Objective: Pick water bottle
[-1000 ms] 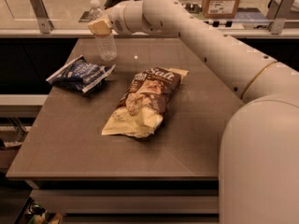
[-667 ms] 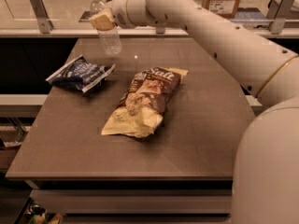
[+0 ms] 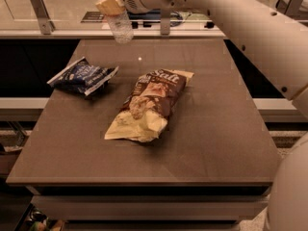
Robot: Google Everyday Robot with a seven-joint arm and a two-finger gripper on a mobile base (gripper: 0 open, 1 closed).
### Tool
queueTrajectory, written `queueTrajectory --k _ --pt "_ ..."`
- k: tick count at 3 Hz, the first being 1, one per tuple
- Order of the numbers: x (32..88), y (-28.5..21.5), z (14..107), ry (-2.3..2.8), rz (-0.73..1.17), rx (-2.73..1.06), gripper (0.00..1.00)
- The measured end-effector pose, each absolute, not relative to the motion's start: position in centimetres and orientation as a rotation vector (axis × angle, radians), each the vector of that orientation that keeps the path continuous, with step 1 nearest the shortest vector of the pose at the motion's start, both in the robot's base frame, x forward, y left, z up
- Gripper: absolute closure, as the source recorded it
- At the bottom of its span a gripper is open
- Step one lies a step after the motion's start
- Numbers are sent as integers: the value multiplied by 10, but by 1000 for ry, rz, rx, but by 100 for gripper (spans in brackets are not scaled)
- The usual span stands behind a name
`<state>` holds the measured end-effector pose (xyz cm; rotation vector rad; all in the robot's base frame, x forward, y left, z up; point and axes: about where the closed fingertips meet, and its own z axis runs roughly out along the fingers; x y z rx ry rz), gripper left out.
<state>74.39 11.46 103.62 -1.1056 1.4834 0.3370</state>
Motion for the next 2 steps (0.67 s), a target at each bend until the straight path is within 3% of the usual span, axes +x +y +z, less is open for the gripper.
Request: queueTrajectory --k 2 --pt "727 102 1075 1441 236 -1114 100"
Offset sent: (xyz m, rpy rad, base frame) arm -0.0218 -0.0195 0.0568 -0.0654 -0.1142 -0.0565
